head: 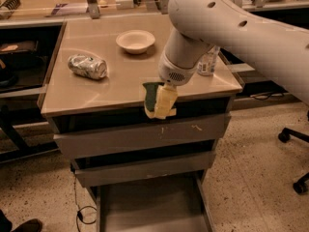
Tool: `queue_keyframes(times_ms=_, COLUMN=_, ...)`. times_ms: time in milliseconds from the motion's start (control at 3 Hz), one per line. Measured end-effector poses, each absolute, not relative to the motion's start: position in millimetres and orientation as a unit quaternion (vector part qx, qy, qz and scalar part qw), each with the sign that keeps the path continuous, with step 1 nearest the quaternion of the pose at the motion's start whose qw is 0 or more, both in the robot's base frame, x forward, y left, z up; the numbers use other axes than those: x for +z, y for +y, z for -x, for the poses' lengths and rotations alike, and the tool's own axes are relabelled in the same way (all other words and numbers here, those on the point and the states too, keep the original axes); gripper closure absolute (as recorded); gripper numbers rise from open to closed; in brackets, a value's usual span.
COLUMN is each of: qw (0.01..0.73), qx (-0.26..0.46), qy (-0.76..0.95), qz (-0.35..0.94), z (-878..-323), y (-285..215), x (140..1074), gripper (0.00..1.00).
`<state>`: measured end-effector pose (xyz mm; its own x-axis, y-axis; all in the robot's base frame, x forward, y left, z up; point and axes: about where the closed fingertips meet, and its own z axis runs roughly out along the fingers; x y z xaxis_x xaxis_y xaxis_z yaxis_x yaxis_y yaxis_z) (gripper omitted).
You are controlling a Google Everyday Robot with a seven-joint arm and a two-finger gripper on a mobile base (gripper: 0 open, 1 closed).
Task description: Place sponge into bottom drawer
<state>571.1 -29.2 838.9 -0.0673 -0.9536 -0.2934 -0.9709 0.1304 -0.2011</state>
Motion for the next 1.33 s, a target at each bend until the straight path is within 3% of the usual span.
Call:
queue_keyframes(times_ms=333, qw=0.169, qx=0.032, qy=0.734, qz=0.657, z=-550.0, y=-30.1, x=831.1, gripper=1.0)
queue_keyframes(times_ms=1000, qw=0.093, qx=0.116, qy=0.775, qz=0.615, z=-440.3, y=-39.3, x=754.2, gripper=1.0)
queue_keyframes(times_ms=1333, qw=0.094, qx=0.116, qy=0.774, qz=0.615, z=-440.8, y=-39.0, x=754.9, gripper=1.0)
